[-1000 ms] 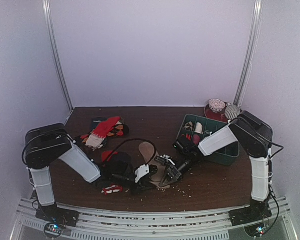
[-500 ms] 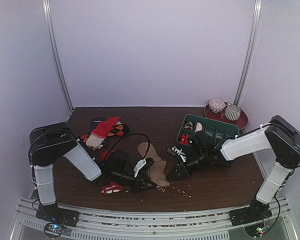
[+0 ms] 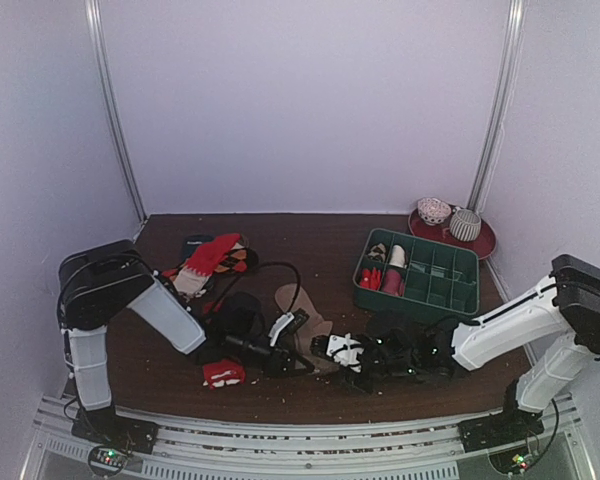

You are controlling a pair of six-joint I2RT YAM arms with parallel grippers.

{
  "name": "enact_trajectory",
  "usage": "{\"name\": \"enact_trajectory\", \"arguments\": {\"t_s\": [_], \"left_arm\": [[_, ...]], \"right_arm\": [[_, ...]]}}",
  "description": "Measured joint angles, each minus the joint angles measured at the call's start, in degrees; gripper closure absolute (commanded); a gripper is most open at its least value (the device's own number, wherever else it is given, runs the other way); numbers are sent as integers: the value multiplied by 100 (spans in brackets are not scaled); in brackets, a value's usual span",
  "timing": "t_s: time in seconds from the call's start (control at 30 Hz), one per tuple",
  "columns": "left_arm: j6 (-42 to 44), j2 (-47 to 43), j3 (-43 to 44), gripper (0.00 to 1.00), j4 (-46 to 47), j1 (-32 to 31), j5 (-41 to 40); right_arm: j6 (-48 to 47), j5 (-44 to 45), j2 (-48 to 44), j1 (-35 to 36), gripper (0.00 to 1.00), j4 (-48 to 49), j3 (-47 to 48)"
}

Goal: Roll the socks
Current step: Roll a pair of socks at the center of the board.

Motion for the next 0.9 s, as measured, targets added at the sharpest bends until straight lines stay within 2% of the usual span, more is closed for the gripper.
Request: {"name": "enact_trajectory", "arguments": {"t_s": [0.17,0.37,0.67,0.77,0.9], "left_arm": [[-11,7,31,100,-74,7,28],[-11,28,59,100,-149,15,63],[-9,35,57,100,-149,22,79],[20,-26,57,83,-155,33,52],[306,-372,-74,67,-461,22,-334]], "right_arm": [[-363,546,240,48,59,142,28],[-522,713,610,48,62,184,284],[-315,623,1058,50,95,-57,610],[-107,448,1043,-22,98,-138,640],[289,-186,1023,-326,98,-203,678]]}}
